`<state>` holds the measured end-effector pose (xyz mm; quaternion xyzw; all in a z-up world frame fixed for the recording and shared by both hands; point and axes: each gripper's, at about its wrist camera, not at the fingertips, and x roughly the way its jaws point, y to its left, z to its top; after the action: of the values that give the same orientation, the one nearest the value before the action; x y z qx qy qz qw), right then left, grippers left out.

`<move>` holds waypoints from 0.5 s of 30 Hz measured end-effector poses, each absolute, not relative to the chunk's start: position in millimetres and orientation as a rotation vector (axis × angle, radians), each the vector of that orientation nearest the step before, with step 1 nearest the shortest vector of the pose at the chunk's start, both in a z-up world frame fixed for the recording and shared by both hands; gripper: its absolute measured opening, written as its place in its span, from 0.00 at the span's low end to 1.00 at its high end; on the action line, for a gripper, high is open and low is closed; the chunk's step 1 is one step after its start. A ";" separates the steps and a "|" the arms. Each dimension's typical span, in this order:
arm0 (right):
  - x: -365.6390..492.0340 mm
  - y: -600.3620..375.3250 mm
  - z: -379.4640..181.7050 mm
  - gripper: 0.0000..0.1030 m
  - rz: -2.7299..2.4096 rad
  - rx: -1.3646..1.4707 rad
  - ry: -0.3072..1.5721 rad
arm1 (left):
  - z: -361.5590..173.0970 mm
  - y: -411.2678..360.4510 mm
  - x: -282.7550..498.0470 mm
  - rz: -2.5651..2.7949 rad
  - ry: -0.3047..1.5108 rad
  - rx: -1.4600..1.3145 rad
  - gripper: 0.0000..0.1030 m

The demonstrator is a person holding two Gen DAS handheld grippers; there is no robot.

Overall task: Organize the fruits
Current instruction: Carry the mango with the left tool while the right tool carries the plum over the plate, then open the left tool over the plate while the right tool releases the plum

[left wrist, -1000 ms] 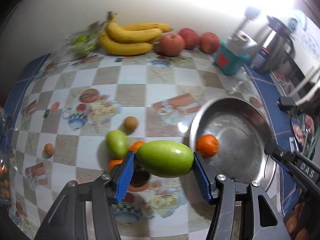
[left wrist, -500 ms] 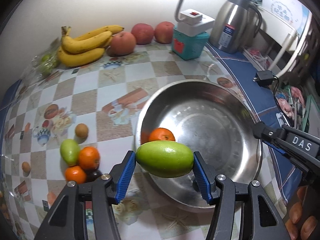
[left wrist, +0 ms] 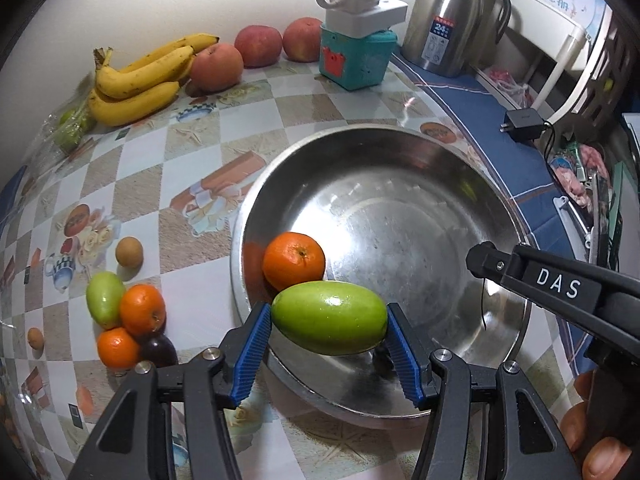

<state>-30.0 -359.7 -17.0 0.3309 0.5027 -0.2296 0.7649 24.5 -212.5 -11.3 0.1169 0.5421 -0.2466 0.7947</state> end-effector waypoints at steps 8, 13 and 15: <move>-29.9 -361.2 -21.0 0.27 -0.506 0.722 1.109 | -18.5 -214.1 26.7 -0.529 1.187 0.247 0.59; -30.4 -361.4 -24.3 0.27 -0.509 0.727 1.120 | -20.2 -215.5 26.2 -0.530 1.189 0.251 0.59; -30.5 -361.0 -24.4 0.27 -0.511 0.724 1.121 | -21.3 -216.1 25.9 -0.531 1.191 0.252 0.59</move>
<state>-30.5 -361.0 -24.4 0.3322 0.5140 -0.2345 0.7553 25.9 -216.1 -21.3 0.1168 0.5529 -0.2465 0.7874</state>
